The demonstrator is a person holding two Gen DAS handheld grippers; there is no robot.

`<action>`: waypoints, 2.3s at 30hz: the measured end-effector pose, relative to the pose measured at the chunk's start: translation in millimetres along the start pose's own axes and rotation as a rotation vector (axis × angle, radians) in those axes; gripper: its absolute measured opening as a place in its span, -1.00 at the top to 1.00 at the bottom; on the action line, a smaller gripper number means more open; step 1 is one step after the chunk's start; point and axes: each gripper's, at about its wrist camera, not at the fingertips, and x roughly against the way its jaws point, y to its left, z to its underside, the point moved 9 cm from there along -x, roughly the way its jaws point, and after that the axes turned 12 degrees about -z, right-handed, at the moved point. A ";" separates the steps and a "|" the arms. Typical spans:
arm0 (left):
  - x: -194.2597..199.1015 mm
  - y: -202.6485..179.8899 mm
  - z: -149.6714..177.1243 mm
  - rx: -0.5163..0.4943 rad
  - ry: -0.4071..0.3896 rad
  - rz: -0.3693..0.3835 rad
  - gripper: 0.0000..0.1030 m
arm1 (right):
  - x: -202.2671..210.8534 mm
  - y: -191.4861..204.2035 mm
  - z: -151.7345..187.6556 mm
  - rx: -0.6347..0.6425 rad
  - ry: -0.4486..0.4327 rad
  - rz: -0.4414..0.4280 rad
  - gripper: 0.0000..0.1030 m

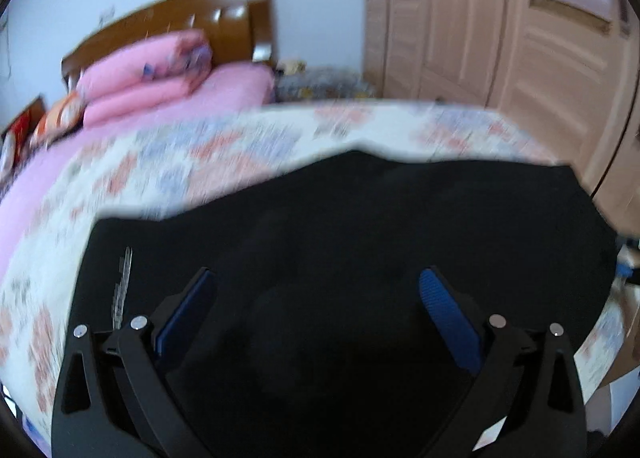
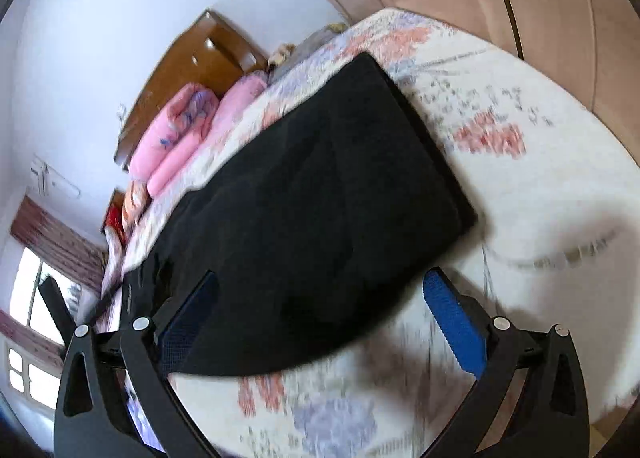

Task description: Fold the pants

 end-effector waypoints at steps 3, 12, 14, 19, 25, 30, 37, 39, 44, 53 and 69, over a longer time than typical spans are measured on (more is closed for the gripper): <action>-22.3 11.3 22.4 0.046 0.038 0.029 -0.97 | 6.9 -2.0 -4.5 -0.034 -0.074 0.005 -0.92; -25.6 11.5 25.2 0.051 0.044 0.061 -0.97 | -14.0 29.0 21.8 0.078 0.074 0.007 -0.67; -25.8 12.1 26.5 0.054 0.045 0.064 -0.97 | -11.5 20.8 13.0 -0.008 0.009 -0.020 -0.62; -26.6 11.9 25.4 0.054 0.045 0.064 -0.97 | -8.1 13.8 5.9 -0.101 -0.054 -0.064 -0.43; -25.9 12.2 25.9 0.051 0.047 0.058 -0.97 | 3.8 6.0 11.3 -0.069 -0.095 -0.012 0.45; -26.0 11.6 26.0 0.040 0.073 0.049 -0.97 | 10.7 86.9 -4.2 0.257 -0.151 0.073 0.52; 21.1 36.0 10.6 0.113 -0.008 0.180 -0.79 | -48.3 254.3 17.9 0.757 -0.103 0.045 0.56; 43.0 74.8 5.8 0.178 -0.058 0.139 -0.79 | -75.1 294.2 47.0 0.901 -0.067 0.026 0.56; 55.9 184.9 25.9 0.398 -0.036 -0.004 -0.79 | -149.4 337.7 157.0 1.265 0.085 0.059 0.58; 35.5 148.4 42.6 0.486 0.100 0.338 -0.79 | -191.6 307.4 241.4 1.712 0.094 0.273 0.58; -39.4 23.7 -3.1 0.341 0.447 0.572 0.20 | -176.5 303.9 251.1 1.730 0.052 0.272 0.49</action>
